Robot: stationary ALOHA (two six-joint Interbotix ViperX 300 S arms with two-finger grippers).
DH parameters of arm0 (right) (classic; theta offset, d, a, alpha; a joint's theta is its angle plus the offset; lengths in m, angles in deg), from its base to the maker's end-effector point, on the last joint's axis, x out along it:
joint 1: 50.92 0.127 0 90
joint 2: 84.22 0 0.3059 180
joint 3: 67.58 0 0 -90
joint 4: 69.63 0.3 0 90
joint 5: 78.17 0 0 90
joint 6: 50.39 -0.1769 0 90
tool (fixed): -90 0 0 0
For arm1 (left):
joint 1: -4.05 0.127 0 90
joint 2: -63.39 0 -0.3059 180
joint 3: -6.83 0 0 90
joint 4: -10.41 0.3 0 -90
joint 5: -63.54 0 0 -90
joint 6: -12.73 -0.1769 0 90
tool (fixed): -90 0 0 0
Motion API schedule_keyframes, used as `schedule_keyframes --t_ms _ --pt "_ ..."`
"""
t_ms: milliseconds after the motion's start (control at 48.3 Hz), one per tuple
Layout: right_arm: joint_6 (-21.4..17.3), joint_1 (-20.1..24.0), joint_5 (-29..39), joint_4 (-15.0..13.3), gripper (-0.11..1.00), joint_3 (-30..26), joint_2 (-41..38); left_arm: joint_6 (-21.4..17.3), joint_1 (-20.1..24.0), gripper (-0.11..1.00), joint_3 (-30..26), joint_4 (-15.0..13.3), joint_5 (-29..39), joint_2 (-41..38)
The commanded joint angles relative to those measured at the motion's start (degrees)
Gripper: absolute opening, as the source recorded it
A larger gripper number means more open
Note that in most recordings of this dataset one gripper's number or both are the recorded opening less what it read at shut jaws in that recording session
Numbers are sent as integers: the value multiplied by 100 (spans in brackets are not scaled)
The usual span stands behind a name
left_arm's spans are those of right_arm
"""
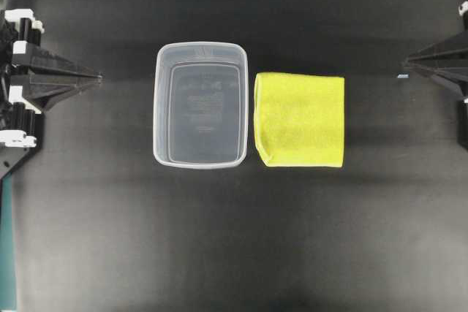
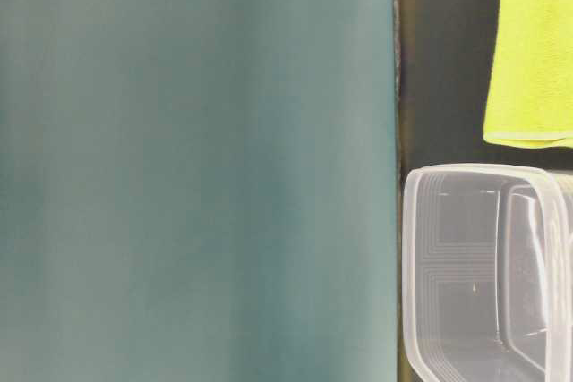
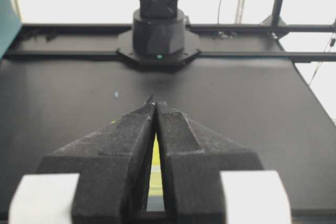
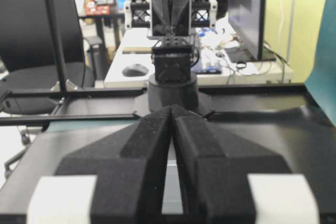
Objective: Place the yellow towel into the container with the left arm.
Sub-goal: 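Move the left gripper over the container toward the yellow towel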
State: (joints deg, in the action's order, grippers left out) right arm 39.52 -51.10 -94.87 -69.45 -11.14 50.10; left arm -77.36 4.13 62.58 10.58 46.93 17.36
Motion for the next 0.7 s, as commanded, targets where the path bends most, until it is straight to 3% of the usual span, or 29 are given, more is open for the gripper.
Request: schedule_keyframes --t_ms 0,62,124,228,539,601,684 --pt "-53 44 -44 26 1 -88 -35 167 0 6 -325 211 211 -149" --pt "-62 44 -35 44 6 -53 -18 220 18 1 -492 211 492 -290" --pt "-114 44 9 53 0 -44 9 255 18 0 -694 211 800 -475" --pt "-167 35 79 44 0 -53 35 237 0 0 -1125 211 1336 -817" --pt "-176 -114 747 53 0 -53 272 -53 18 0 -2900 220 3076 -2329" --pt "-176 -149 809 53 3 -62 352 -141 26 0 -3234 220 3322 -2672" --pt "-176 -193 879 53 16 -53 466 -220 44 0 -3647 220 3612 -3146"
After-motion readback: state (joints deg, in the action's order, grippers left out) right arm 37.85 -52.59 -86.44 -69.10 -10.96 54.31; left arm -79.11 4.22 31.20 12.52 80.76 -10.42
